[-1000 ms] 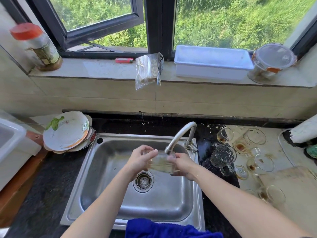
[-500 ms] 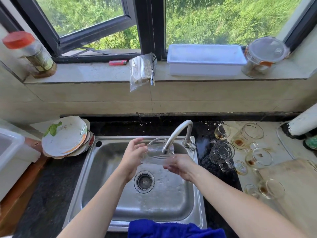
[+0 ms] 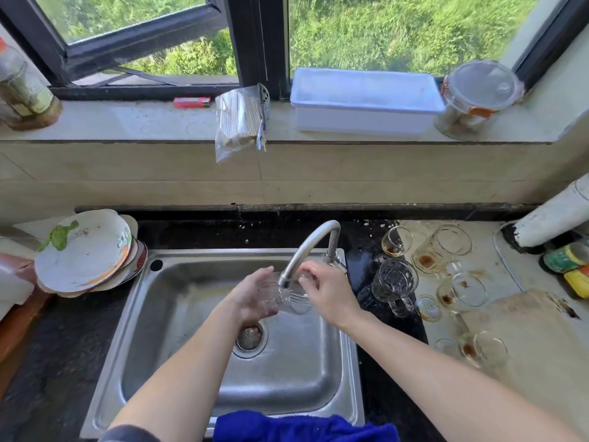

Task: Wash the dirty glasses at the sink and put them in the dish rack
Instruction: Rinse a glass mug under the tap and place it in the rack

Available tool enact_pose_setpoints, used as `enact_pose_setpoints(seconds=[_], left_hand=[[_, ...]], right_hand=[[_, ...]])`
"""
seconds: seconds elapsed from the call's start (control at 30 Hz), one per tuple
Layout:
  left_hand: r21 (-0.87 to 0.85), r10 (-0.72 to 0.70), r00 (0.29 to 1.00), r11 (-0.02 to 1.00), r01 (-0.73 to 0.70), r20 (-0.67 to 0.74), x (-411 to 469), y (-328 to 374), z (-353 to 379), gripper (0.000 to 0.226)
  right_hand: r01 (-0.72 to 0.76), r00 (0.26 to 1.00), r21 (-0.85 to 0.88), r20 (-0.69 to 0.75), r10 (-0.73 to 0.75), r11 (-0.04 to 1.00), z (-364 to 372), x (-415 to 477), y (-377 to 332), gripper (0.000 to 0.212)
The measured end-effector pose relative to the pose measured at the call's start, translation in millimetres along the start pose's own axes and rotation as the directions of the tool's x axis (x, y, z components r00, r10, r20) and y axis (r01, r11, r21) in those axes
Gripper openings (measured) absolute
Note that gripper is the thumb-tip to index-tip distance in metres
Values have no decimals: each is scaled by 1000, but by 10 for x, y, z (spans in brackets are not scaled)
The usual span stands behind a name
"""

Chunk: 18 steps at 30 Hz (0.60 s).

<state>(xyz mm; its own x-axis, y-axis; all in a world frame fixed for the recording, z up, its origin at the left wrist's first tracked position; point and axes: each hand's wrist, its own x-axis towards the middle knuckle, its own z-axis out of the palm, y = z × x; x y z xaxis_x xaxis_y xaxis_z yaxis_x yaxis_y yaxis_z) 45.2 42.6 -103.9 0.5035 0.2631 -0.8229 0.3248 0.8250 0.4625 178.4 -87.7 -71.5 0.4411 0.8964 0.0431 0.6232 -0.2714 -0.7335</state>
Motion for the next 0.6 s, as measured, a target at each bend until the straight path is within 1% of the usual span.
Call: enact_pose_setpoints(seconds=[0.03,0.07,0.1,0.13,0.17,0.2,0.23,0.27,0.33,0.4,0.43,0.5,0.53,0.57,0.6], left_hand=[[-28,59,996,998,-61,-60,-16,34,15,22],[-42,116,986,992,-122,-119,-31,76,9,17],[-46,162,974,984,-171,-161,-32,126,-16,15],[-32,197,966,978,-205,-170,-33,173,-45,15],[-13,226,965,973,-229,-131,-51,220,-49,17],[23,242,968,970,-241,-63,-71,256,-37,22],[69,248,969,967,-247,-11,-77,277,-14,26],[110,267,964,958,-266,9,-86,299,21,28],[124,314,949,942,-313,12,-99,364,23,34],[67,337,941,940,-334,-24,-88,415,-69,46],[41,342,939,939,-341,-43,-54,422,-145,54],[28,324,943,946,-323,-77,-43,387,-174,63],[21,314,947,950,-313,-70,-15,348,-146,66],[1,300,953,954,-300,-52,10,315,-96,67],[-23,293,955,956,-294,-39,-3,305,-33,63]], right_hand=[[24,998,-55,-52,-27,998,8,-50,52,15],[82,990,-108,-103,-93,991,16,-112,106,15],[163,976,-155,-122,-183,974,32,-179,146,17],[232,965,-190,-82,-251,954,66,-243,159,22],[274,961,-206,26,-275,939,118,-275,148,31],[278,955,-230,168,-243,933,189,-260,120,41],[273,939,-292,289,-187,917,277,-206,99,52],[265,923,-368,363,-124,891,353,-140,61,60],[257,913,-423,402,-74,869,433,-21,5,67],[293,901,-396,419,-114,870,419,9,38,66],[337,893,-375,417,-167,864,400,-18,60,65],[393,882,-376,412,-228,839,372,-26,55,59],[379,892,-404,397,-214,832,372,8,15,52],[350,916,-435,345,-205,830,402,43,-4,42],[318,931,-447,313,-187,836,415,45,-46,34]])
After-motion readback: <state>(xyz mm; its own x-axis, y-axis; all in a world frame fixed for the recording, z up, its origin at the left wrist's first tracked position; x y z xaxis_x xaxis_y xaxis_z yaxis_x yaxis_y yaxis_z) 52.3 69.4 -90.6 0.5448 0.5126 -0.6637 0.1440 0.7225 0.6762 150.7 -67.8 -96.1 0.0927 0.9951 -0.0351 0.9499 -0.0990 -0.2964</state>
